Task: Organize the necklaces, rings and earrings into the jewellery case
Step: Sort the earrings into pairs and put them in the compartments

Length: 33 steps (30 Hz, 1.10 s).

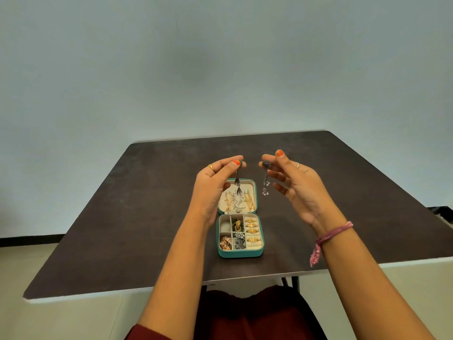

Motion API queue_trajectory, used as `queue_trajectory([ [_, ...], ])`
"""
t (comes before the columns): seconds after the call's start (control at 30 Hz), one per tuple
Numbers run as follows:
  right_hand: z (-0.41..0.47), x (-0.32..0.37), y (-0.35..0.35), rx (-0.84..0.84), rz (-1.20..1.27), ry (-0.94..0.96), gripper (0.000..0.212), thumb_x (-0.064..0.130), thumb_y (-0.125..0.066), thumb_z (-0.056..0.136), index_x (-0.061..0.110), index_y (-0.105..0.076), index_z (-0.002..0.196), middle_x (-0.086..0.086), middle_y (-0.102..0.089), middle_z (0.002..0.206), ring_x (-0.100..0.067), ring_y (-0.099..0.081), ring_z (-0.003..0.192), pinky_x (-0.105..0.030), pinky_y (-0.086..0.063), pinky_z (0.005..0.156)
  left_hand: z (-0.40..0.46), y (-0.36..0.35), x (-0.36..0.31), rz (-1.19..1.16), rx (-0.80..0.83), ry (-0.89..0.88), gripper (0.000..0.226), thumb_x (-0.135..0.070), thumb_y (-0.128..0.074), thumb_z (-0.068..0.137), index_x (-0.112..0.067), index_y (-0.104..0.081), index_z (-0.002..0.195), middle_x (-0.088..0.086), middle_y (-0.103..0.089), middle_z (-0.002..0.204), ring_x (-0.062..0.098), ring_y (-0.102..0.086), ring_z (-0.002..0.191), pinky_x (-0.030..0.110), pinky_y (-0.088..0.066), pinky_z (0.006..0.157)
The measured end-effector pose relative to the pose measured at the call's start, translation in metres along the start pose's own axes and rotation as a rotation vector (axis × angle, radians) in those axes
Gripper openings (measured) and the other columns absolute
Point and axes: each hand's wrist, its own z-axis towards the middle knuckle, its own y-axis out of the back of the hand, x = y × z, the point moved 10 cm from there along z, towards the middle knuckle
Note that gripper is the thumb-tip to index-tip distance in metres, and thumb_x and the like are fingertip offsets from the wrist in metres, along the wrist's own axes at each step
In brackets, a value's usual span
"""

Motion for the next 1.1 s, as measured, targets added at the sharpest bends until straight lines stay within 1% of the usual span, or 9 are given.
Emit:
queue_trajectory([
  [0.1,-0.001,-0.003,-0.011,0.041,0.008,-0.036,0.04,0.051,-0.049,0.091,0.021,-0.073,0.104,0.006,-0.072,0.106,-0.012,-0.06,0.108,-0.034,-0.04,0.095,0.001,0.013,-0.004,0.045,-0.024,-0.032,0.017,-0.016,-0.06,0.091,-0.016,-0.071,0.104,0.003,-0.074,0.1,0.001,-0.062,0.083,0.014,-0.049,0.066],
  [0.17,-0.001,-0.005,-0.018,0.067,0.015,-0.057,0.044,0.052,-0.045,0.092,0.021,-0.073,0.106,0.006,-0.072,0.107,-0.013,-0.06,0.111,-0.034,-0.04,0.093,-0.001,0.021,-0.006,0.08,-0.041,-0.047,0.016,-0.016,-0.06,0.091,-0.015,-0.07,0.104,0.002,-0.074,0.099,-0.003,-0.063,0.081,0.011,-0.047,0.065],
  [0.27,-0.002,-0.008,-0.028,0.087,0.016,-0.079,0.044,0.052,-0.044,0.093,0.021,-0.073,0.106,0.006,-0.072,0.107,-0.013,-0.059,0.111,-0.031,-0.041,0.088,-0.003,0.034,-0.009,0.155,-0.076,-0.066,0.017,-0.017,-0.061,0.091,-0.014,-0.068,0.106,-0.002,-0.075,0.096,-0.007,-0.063,0.078,0.008,-0.045,0.062],
  [0.43,0.0,-0.016,-0.039,0.111,-0.017,-0.086,0.041,0.049,-0.045,0.094,0.022,-0.073,0.105,0.006,-0.072,0.108,-0.015,-0.058,0.114,-0.035,-0.041,0.096,-0.006,0.049,-0.004,0.248,-0.093,-0.074,0.014,-0.015,-0.063,0.09,-0.01,-0.068,0.103,-0.002,-0.075,0.093,-0.006,-0.066,0.085,0.004,-0.043,0.062],
  [0.5,0.0,-0.017,-0.043,0.118,-0.021,-0.085,0.039,0.047,-0.046,0.095,0.021,-0.073,0.106,0.006,-0.072,0.107,-0.014,-0.059,0.111,-0.031,-0.046,0.091,-0.006,0.054,0.0,0.279,-0.093,-0.064,0.013,-0.015,-0.065,0.089,-0.01,-0.068,0.1,-0.002,-0.076,0.09,-0.002,-0.068,0.087,0.006,-0.045,0.065],
  [0.63,-0.001,-0.02,-0.049,0.12,0.005,-0.084,0.034,0.04,-0.05,0.095,0.017,-0.072,0.107,0.002,-0.073,0.105,-0.005,-0.063,0.095,-0.013,-0.049,0.062,-0.009,0.056,0.011,0.366,-0.064,-0.044,0.009,-0.012,-0.066,0.088,-0.01,-0.068,0.096,-0.011,-0.074,0.078,-0.006,-0.067,0.078,0.005,-0.045,0.066],
  [0.77,0.001,-0.025,-0.052,0.129,0.005,-0.075,0.032,0.034,-0.053,0.094,0.013,-0.071,0.11,-0.001,-0.073,0.106,-0.004,-0.065,0.091,-0.01,-0.048,0.059,-0.013,0.057,0.025,0.452,-0.045,-0.014,0.008,-0.015,-0.066,0.088,-0.013,-0.069,0.095,-0.006,-0.073,0.087,-0.005,-0.066,0.079,0.006,-0.046,0.065],
  [0.9,0.002,-0.029,-0.054,0.157,0.019,-0.07,0.031,0.029,-0.054,0.094,0.009,-0.069,0.113,-0.006,-0.073,0.104,-0.001,-0.068,0.078,-0.01,-0.048,0.056,-0.015,0.063,0.042,0.534,-0.067,0.039,0.005,-0.023,-0.069,0.086,-0.023,-0.071,0.09,-0.01,-0.072,0.09,-0.002,-0.065,0.084,0.008,-0.048,0.066],
  [1.1,0.004,-0.028,-0.053,0.177,-0.038,-0.034,0.029,0.028,-0.055,0.093,0.011,-0.07,0.112,-0.005,-0.073,0.102,0.002,-0.068,0.076,-0.008,-0.047,0.055,-0.017,0.074,0.062,0.572,-0.126,0.084,0.004,-0.026,-0.07,0.084,-0.027,-0.072,0.088,-0.009,-0.07,0.096,0.002,-0.064,0.09,0.018,-0.05,0.075],
])
